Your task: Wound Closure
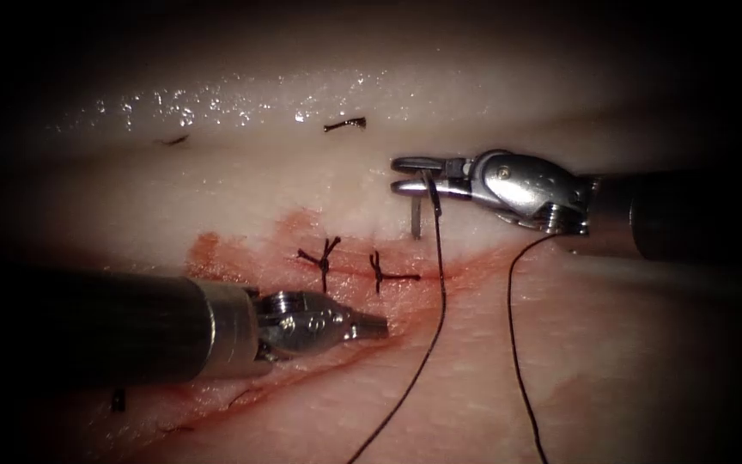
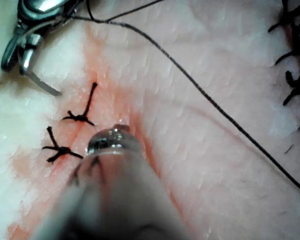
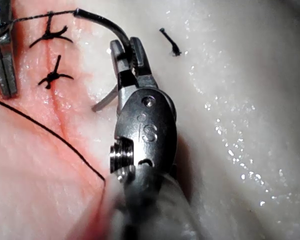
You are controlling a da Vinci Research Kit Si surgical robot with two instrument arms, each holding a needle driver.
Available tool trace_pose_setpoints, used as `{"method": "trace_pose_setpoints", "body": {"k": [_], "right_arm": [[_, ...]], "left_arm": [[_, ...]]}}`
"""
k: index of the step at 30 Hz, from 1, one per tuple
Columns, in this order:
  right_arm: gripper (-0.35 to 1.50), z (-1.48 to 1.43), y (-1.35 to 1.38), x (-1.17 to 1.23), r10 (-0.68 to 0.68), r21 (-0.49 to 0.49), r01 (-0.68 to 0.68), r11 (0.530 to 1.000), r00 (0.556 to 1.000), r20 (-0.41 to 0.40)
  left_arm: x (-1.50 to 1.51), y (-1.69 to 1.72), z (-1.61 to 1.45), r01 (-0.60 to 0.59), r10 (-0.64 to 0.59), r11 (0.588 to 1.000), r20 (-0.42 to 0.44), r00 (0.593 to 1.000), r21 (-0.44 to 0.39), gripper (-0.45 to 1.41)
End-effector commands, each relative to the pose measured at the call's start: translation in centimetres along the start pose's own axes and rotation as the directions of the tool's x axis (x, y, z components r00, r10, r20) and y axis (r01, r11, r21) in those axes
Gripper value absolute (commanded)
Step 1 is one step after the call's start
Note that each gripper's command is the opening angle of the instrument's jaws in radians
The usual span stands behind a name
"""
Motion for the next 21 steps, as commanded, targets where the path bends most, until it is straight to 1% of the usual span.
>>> {"method": "trace_pose_setpoints", "body": {"k": [1, 2, 3, 5, 6, 7, 8, 9, 13, 16, 17, 18, 20, 21], "right_arm": [[-0.35, 0.08, -0.03, -0.04, 0.066, -0.001, -0.066, 0.998, 0.998, 0.013], [-0.35, 0.08, -0.07, -0.08, 0.103, -0.007, -0.103, 0.995, 0.994, 0.029], [-0.35, 0.08, -0.07, -0.08, 0.103, -0.007, -0.103, 0.995, 0.994, 0.029], [-0.35, 0.09, -0.1, -0.12, 0.139, -0.009, -0.138, 0.99, 0.988, 0.067], [-0.35, 0.09, -0.1, -0.13, 0.16, -0.011, -0.159, 0.987, 0.985, 0.067], [-0.35, 0.1, -0.11, -0.18, 0.218, -0.018, -0.218, 0.976, 0.974, 0.068], [-0.35, 0.1, -0.11, -0.18, 0.218, -0.018, -0.218, 0.976, 0.974, 0.068], [-0.35, 0.1, -0.11, -0.2, 0.256, -0.022, -0.255, 0.967, 0.964, 0.069], [-0.35, 0.11, -0.16, -0.34, 0.443, -0.047, -0.441, 0.897, 0.894, 0.074], [-0.35, 0.12, -0.24, -0.44, 0.504, -0.068, -0.499, 0.864, 0.856, 0.117], [-0.35, 0.12, -0.33, -0.5, 0.538, -0.074, -0.532, 0.843, 0.835, 0.117], [-0.35, 0.12, -0.39, -0.53, 0.554, -0.071, -0.549, 0.833, 0.824, 0.12], [-0.35, 0.11, -0.51, -0.57, 0.606, -0.074, -0.602, 0.795, 0.784, 0.13], [-0.35, 0.11, -0.51, -0.57, 0.606, -0.074, -0.602, 0.795, 0.784, 0.13]], "left_arm": [[0.0, 0.0, 0.08, 0.0, 0.0, 1.0, -0.001, 1.0, 0.0, -0.13], [0.0, 0.0, 0.08, 0.0, 0.0, 1.0, -0.001, 1.0, 0.0, -0.13], [0.0, 0.0, 0.08, 0.0, 0.0, 1.0, -0.001, 1.0, 0.0, -0.13], [0.01, 0.0, 0.09, 0.0, 0.0, 1.0, -0.001, 1.0, 0.0, -0.13], [0.01, 0.0, 0.09, 0.0, 0.0, 1.0, -0.001, 1.0, 0.001, -0.13], [0.01, 0.01, 0.1, 0.001, -0.001, 1.0, -0.001, 1.0, -0.001, -0.13], [0.01, 0.01, 0.1, 0.001, -0.001, 1.0, -0.001, 1.0, -0.001, -0.13], [0.01, 0.01, 0.1, 0.001, -0.001, 1.0, -0.001, 1.0, -0.001, -0.13], [0.02, 0.02, 0.1, 0.002, -0.002, 1.0, -0.001, 1.0, 0.0, -0.13], [0.02, 0.03, 0.11, 0.003, -0.003, 1.0, 0.0, 1.0, 0.001, -0.13], [0.02, 0.03, 0.1, 0.003, -0.003, 1.0, 0.0, 1.0, 0.001, -0.13], [0.02, 0.03, 0.1, 0.003, -0.003, 1.0, 0.0, 1.0, 0.001, -0.13], [0.02, 0.03, 0.1, 0.002, -0.002, 1.0, -0.001, 1.0, 0.001, -0.13], [0.02, 0.03, 0.1, 0.002, -0.002, 1.0, -0.001, 1.0, 0.001, -0.13]]}}
